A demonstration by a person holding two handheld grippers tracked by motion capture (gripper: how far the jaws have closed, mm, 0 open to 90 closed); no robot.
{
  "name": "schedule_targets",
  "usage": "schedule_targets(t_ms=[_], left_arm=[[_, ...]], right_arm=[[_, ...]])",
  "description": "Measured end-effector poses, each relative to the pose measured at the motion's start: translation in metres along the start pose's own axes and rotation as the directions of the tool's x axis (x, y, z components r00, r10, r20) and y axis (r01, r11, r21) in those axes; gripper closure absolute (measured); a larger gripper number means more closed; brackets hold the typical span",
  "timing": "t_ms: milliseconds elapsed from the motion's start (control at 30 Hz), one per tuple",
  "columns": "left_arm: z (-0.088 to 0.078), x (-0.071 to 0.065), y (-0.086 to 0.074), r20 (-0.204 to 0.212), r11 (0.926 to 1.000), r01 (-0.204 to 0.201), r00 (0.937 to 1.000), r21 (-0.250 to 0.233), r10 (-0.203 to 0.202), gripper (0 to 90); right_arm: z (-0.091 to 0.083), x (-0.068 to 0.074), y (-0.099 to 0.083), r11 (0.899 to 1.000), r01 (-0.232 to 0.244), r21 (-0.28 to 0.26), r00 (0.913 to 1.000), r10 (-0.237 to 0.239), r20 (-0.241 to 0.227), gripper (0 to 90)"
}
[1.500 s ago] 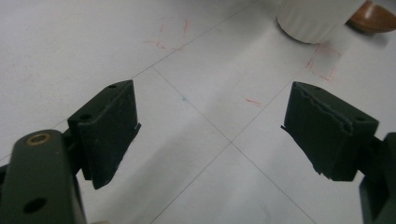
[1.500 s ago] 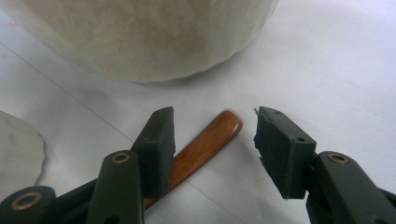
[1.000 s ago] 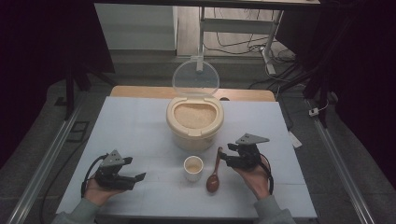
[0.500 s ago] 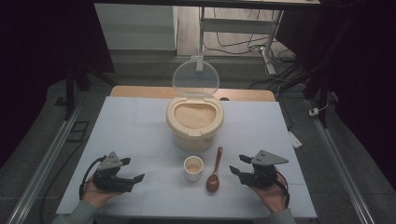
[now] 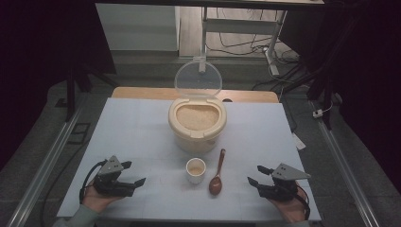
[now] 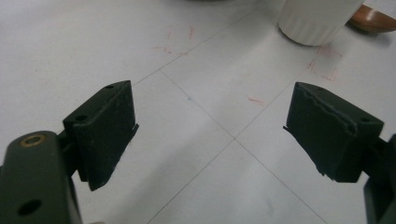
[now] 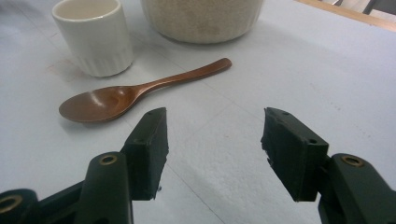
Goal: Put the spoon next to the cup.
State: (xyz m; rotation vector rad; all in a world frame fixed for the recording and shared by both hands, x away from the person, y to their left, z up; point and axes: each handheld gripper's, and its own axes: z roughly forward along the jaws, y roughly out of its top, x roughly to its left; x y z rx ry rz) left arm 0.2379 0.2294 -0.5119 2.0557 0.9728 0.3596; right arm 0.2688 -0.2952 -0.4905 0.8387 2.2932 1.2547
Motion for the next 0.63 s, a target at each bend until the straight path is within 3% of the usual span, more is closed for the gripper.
schedule_targets(t_ms=[633], left_arm=[[0.0010, -0.0022, -0.0014, -0.014, 0.9996, -0.027, 0.9995, -0.005, 0.027, 14.4]], right_arm=[[0.0025, -0.0015, 0.0051, 1.000, -0.010, -0.011, 0.9997, 0.009, -0.021, 39.4]])
